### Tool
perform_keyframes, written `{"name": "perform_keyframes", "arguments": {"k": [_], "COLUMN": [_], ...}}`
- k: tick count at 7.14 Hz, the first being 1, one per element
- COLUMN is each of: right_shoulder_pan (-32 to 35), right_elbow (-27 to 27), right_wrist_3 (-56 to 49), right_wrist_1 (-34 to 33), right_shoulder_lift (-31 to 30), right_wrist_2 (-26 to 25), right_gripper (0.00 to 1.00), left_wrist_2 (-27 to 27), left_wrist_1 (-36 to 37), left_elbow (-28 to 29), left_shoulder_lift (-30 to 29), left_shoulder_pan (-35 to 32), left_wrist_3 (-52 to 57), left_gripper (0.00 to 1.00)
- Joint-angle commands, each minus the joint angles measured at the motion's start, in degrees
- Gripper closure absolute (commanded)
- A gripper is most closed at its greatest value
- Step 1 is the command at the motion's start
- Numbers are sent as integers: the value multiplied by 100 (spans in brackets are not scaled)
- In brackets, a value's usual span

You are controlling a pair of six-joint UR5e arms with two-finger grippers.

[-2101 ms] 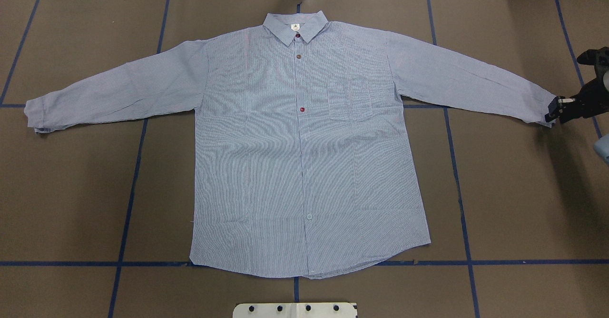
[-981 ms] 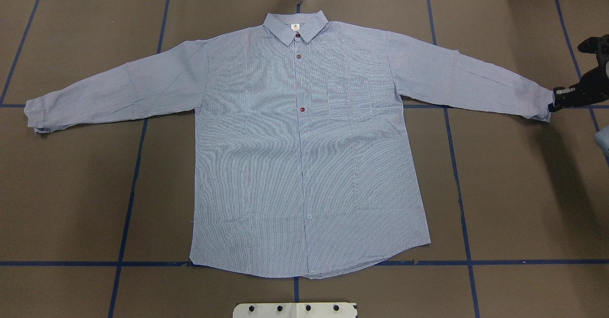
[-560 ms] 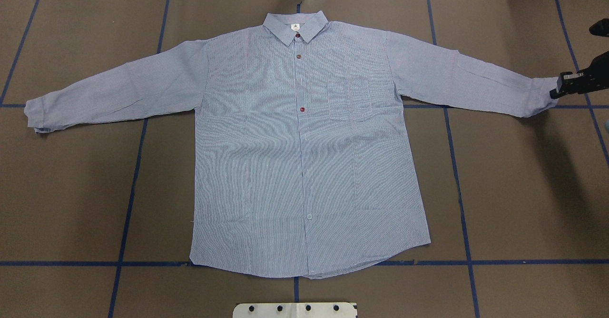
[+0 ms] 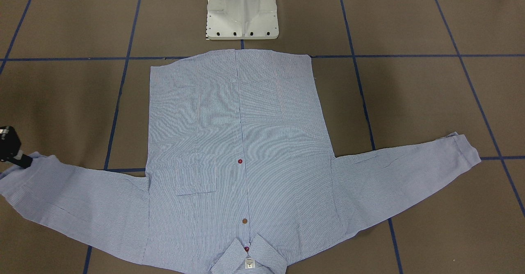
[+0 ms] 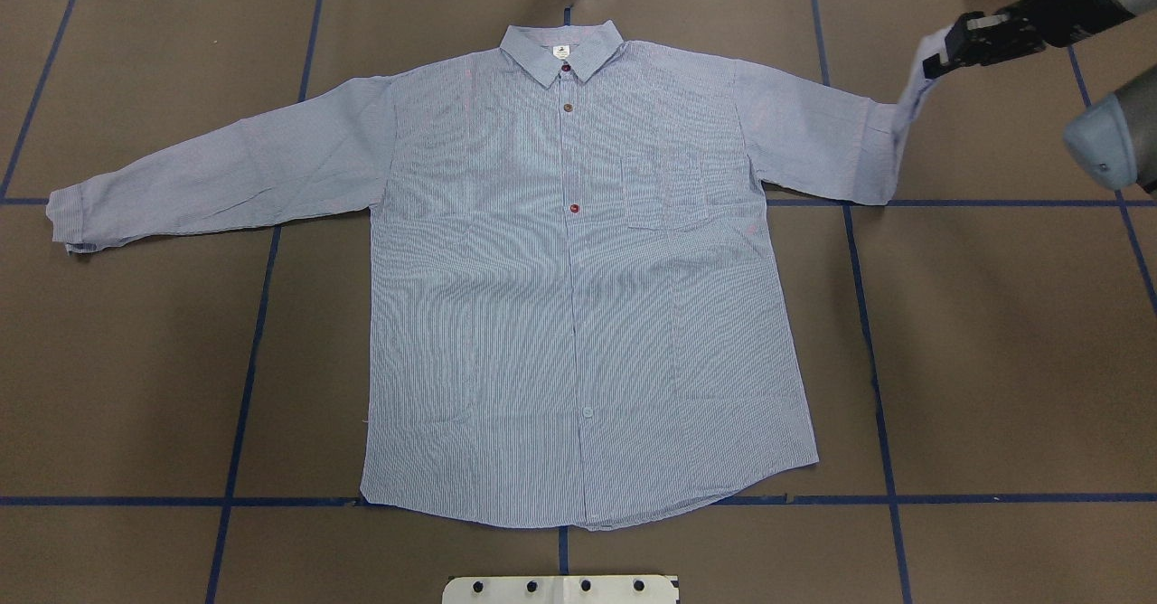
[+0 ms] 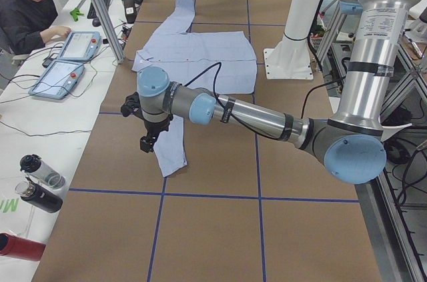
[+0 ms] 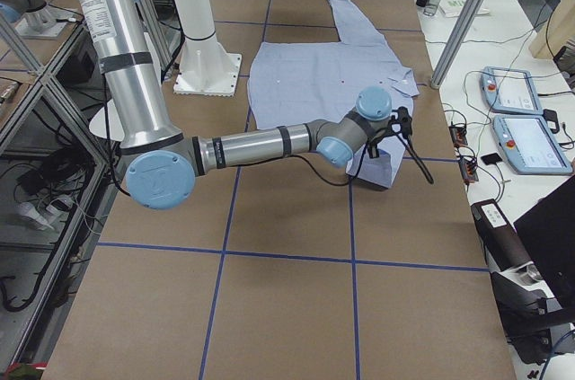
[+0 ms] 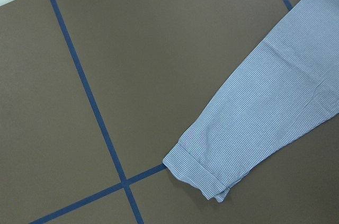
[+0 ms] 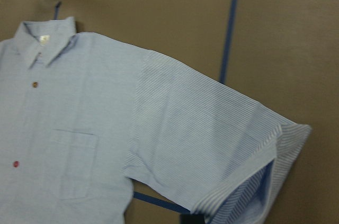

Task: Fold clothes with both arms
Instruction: 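Lift the grasped sleeve with the right gripper and fold it across the shirt front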

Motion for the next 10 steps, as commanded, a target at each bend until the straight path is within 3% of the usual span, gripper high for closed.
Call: {"name": "perform_keyframes", "arguments": {"k": [1, 4, 6, 8, 10], "right_shoulder_pan": [-801, -1708, -2104, -2185, -2386], "right_elbow": [-108, -871, -1739, -2041, -2496], "right_wrist_3": [426, 875, 980, 981, 981], "right_wrist_1": [-7, -6, 2, 2, 2], "right_shoulder_lift": [930, 2160, 3178, 3507, 3858], "right_wrist_2": [-511, -1575, -2164, -2377, -2658], "right_gripper": [100, 100, 100, 100, 100], "left_wrist_2": [8, 25, 34, 34, 34], "left_wrist_1": [1, -43, -620, -1132, -1133], "left_elbow": [34, 331, 796, 1166, 1185], "left_shoulder_lift": [-15, -33, -33, -42, -94], "left_shoulder_pan": [0, 44, 44, 44, 44], "left_wrist_3": [-64, -153, -248, -416, -504], "left_gripper": [0, 0, 0, 0, 0]}}
